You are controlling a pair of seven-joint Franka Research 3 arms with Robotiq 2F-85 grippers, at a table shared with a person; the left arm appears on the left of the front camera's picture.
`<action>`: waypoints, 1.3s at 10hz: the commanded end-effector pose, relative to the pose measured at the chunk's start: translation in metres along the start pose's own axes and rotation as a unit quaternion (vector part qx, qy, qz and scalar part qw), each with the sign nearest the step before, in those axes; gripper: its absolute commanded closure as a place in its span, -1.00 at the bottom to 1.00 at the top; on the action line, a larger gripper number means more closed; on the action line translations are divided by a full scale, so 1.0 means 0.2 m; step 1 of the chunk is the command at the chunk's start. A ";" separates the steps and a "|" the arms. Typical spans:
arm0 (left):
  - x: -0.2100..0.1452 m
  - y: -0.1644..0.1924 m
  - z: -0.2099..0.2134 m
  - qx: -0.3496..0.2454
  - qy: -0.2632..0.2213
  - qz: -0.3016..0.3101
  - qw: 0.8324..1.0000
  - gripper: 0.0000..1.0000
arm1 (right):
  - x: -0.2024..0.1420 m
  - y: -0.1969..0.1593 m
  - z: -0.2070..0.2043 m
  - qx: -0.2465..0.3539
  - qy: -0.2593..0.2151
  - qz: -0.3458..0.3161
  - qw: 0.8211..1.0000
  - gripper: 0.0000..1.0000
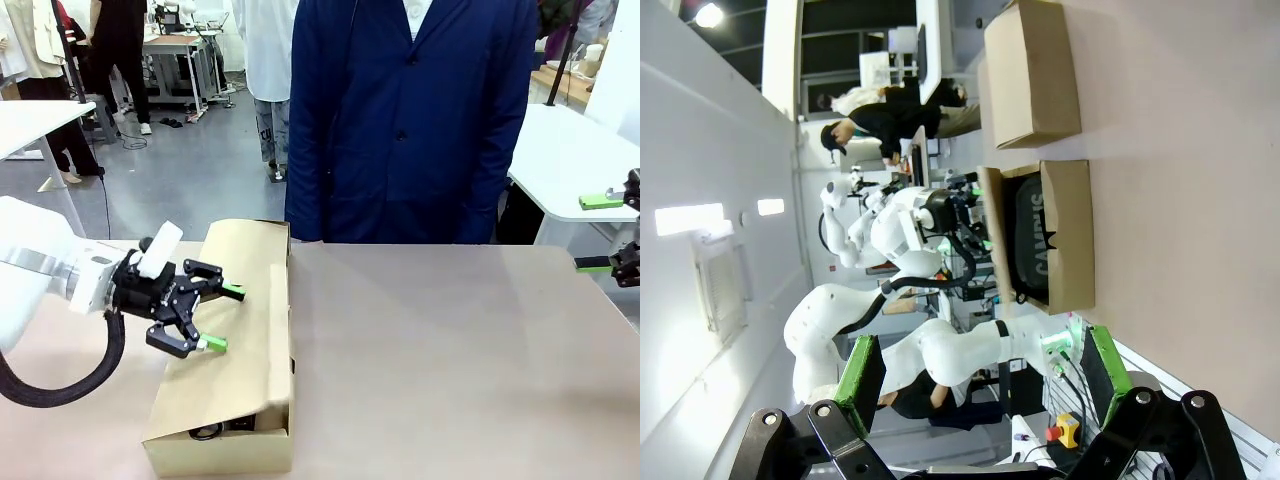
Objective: Place items inside the box.
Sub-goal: Close the lid of the Mailer Box closest to the robot.
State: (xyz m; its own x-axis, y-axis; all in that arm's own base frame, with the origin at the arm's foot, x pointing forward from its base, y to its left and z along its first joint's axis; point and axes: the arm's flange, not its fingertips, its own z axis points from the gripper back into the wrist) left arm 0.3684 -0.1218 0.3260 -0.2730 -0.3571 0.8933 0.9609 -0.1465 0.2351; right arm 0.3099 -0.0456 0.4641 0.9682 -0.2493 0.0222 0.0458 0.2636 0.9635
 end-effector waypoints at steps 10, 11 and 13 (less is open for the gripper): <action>0.05 -0.46 0.07 0.012 0.024 0.005 1.000 -1.00 | -0.01 0.00 0.01 0.002 0.001 0.002 1.000 -1.00; 0.11 -0.42 0.15 0.017 0.002 0.043 0.999 -1.00 | -0.01 0.00 0.01 0.002 0.001 0.002 1.000 -1.00; 0.21 -0.34 0.39 0.016 -0.023 0.185 0.982 -1.00 | -0.01 0.00 0.01 0.002 0.001 0.002 1.000 -1.00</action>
State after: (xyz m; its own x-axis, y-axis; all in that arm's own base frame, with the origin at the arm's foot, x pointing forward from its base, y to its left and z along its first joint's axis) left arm 0.3740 -0.0801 0.3554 -0.0590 -0.3633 0.9298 0.9979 -0.0473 0.0448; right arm 0.3098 -0.0456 0.4641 0.9683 -0.2488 0.0219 0.0458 0.2630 0.9637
